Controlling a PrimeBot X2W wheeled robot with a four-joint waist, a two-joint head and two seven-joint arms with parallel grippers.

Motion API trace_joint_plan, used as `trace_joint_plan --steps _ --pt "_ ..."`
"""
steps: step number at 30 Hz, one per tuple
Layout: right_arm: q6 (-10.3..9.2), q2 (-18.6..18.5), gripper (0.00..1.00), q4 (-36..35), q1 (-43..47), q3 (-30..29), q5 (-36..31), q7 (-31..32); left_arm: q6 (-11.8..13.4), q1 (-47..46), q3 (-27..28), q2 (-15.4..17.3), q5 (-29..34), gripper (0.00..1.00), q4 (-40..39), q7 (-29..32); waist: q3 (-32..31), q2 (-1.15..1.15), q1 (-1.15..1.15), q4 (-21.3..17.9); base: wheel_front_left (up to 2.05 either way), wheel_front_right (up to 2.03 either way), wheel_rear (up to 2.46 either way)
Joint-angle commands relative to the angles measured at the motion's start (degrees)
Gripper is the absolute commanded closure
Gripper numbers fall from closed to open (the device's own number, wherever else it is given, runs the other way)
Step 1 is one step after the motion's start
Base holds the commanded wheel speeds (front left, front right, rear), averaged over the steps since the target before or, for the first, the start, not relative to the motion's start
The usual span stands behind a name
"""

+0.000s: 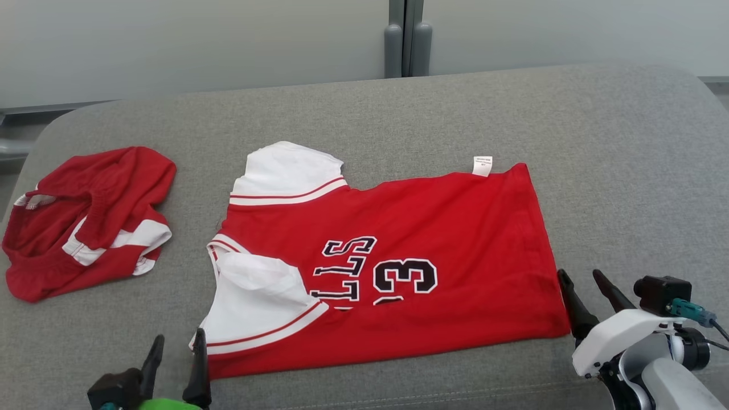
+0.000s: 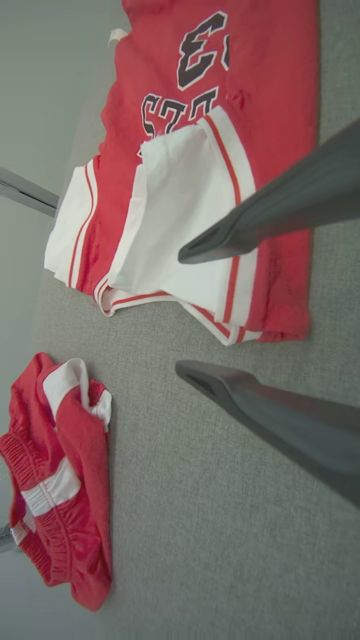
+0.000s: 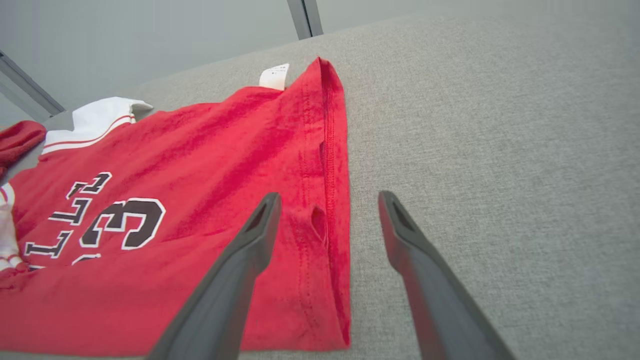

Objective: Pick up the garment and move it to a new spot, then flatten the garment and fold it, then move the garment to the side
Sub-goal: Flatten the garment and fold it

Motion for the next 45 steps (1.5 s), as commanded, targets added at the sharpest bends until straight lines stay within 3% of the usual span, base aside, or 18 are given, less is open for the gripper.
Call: trace_joint_plan --steps 1,13,23,31,38,45 --pt "-0.08 0.2 0.00 -1.1 0.6 -0.5 -0.6 -1.1 0.1 0.4 0.9 0.0 1.0 0.00 -2.0 0.0 -0.1 0.00 0.00 0.2 0.00 0.00 0.00" --pt "-0.08 3.2 0.00 -6.4 -0.8 -1.3 -5.8 -4.8 1.3 2.5 6.1 -1.8 8.6 0.00 -16.8 0.0 0.1 0.00 0.00 0.6 0.00 0.00 0.00" --pt "-0.08 5.6 0.00 -13.4 1.4 -4.2 -13.2 -5.0 4.1 3.6 7.6 -2.2 12.9 0.00 -20.0 0.0 0.2 0.00 0.00 1.2 0.00 0.00 0.00" --pt "-0.08 7.7 0.00 -14.8 3.7 -6.9 -16.6 -5.0 3.4 2.9 7.7 -2.3 12.5 0.00 -19.9 0.0 0.7 0.00 0.00 1.1 0.00 0.00 0.00" --pt "-0.08 8.3 0.00 -13.7 1.5 -6.6 -17.6 -5.0 1.4 -3.9 5.1 1.5 14.5 0.00 -17.1 0.0 2.0 0.00 0.00 -0.9 0.00 0.00 0.00" --pt "-0.08 8.9 0.00 -12.2 -2.1 -5.4 -18.1 -5.0 0.1 -14.6 0.4 6.9 11.2 0.00 -10.6 0.7 5.1 0.00 0.00 -4.0 0.00 0.00 0.00"
